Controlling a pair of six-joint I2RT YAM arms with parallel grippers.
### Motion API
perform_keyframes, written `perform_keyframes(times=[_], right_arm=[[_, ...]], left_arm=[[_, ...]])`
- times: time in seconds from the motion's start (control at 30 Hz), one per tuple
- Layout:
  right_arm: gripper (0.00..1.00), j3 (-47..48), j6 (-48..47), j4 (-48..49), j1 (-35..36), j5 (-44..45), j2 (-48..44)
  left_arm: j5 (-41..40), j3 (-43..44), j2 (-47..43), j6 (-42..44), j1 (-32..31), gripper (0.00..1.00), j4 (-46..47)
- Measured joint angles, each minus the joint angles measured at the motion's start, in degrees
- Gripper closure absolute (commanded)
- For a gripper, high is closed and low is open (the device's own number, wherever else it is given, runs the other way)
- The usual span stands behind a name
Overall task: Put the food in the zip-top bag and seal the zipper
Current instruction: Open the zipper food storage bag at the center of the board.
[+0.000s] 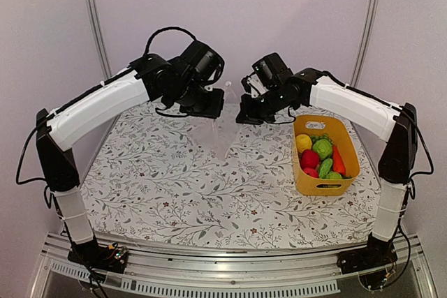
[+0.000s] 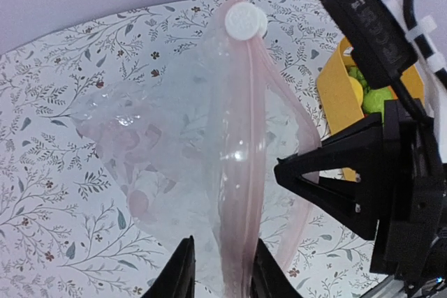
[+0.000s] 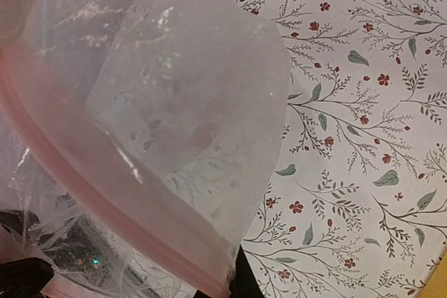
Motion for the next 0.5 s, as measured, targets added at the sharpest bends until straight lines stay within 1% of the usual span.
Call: perform_keyframes(times=[0.07,0.17,0.37,0.5], right_arm=[[1.0,-1.6,1.7,1.2,0.0,-1.3,0.0],[1.0,-4.3,4.7,2.7,0.0,-3.4,0.0],[1.0,-5.6,10.6,4.3,0.0,-5.6,-0.1],[1.0,-5.6,12.9,5.4,-0.2,-6.4,-0.1]], left_arm=[[-1.9,0.6,0.5,-1.2,0.0,0.67,-0.4],[-4.1,1.9,2.1,-2.9,0.0,0.68,-1.1],[-7.4,2.5,3.7,-5.6,-0.1,0.72,-4.0],[-8.1,1.6,3.6,-6.3,-0.5,0.78,-4.5]])
